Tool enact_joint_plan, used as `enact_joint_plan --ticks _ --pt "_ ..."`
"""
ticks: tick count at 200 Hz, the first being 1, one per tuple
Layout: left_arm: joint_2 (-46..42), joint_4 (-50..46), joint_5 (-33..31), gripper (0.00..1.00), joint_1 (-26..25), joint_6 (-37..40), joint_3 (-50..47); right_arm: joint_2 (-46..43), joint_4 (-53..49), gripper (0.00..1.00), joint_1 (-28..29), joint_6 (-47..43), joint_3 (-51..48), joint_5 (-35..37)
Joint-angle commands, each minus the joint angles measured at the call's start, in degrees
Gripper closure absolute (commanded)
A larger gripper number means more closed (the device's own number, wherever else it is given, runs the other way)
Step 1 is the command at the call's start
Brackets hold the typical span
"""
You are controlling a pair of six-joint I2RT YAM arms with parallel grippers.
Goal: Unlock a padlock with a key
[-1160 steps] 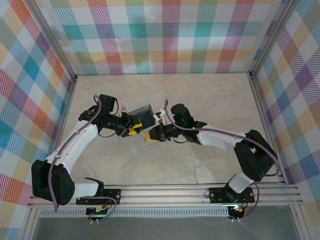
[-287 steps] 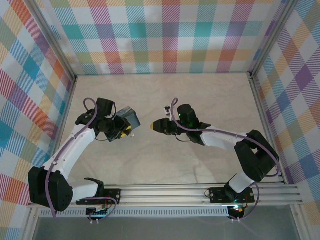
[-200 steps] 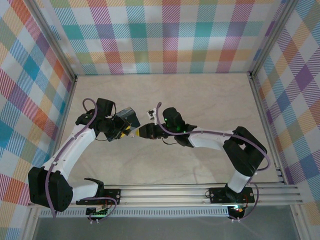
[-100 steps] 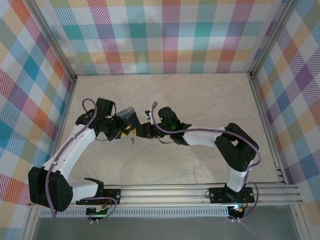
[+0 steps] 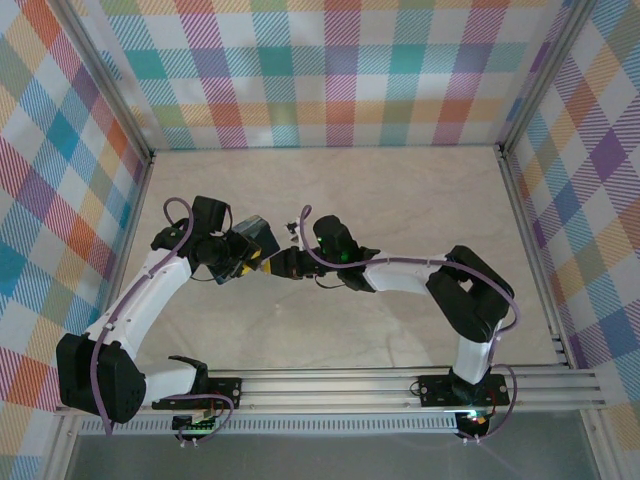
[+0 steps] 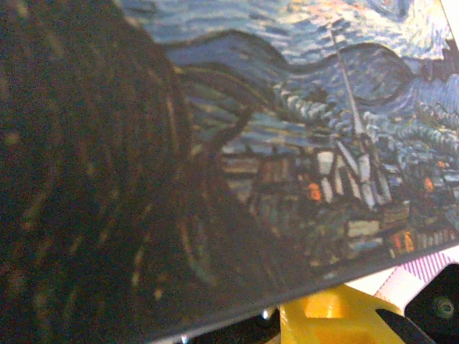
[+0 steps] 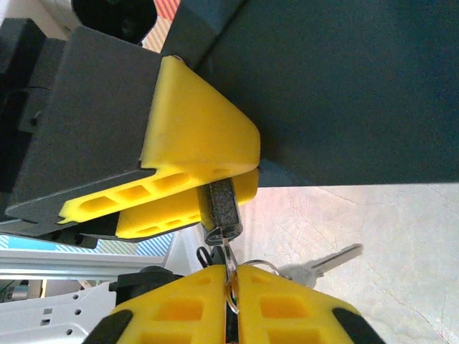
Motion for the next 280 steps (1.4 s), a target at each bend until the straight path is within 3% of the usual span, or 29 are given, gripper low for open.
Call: enact_joint_plan --ticks 1,30,102,120,149,175,190,210,235,280 --pt "-1.21 3.24 1.26 1.00 0.30 -0.91 -0.20 0.87 1.58 0.94 0.59 0.25 2.45 -0.83" --pt "-1.01 3.86 1.92 1.00 -0.37 -1.82 -0.64 1.54 0.92 1.00 0.59 0.58 3.91 0.29" --pt "0.77 6.22 2.91 1.00 -3.44 -5.31 -1.31 4.46 -0.87 1.00 0.24 -0.56 10.33 0.78" --pt "0.76 4.39 1.20 1.00 -1.60 -4.01 -0.69 2.11 -3.72 0.88 -0.25 -4.00 7.79 0.36" --pt "2.69 1.61 0.03 1.00 1.58 -1.84 0.26 -2.95 -20.88 0.67 -0.58 -19.51 5.54 3.44" --pt "6.51 -1.27 0.51 1.00 2.14 -0.47 3.17 -7.66 -36.08 0.62 -0.90 -38.25 4.63 10.79" --pt "9.20 -2.94 1.79 1.00 2.15 0.30 5.28 -10.43 -39.84 0.62 -0.66 -49.00 3.86 15.88" --pt "12.39 -4.82 3.99 1.00 2.06 1.00 8.00 -13.54 -33.15 0.64 0.50 -61.51 -0.73 23.37" --pt "14.14 -7.80 3.28 1.00 1.89 1.14 11.09 -14.19 -17.17 0.64 3.49 -76.20 -7.70 29.37" --pt "17.36 -11.23 5.02 1.00 1.01 2.54 15.74 -6.69 7.88 0.65 8.12 -97.44 -11.82 39.99"
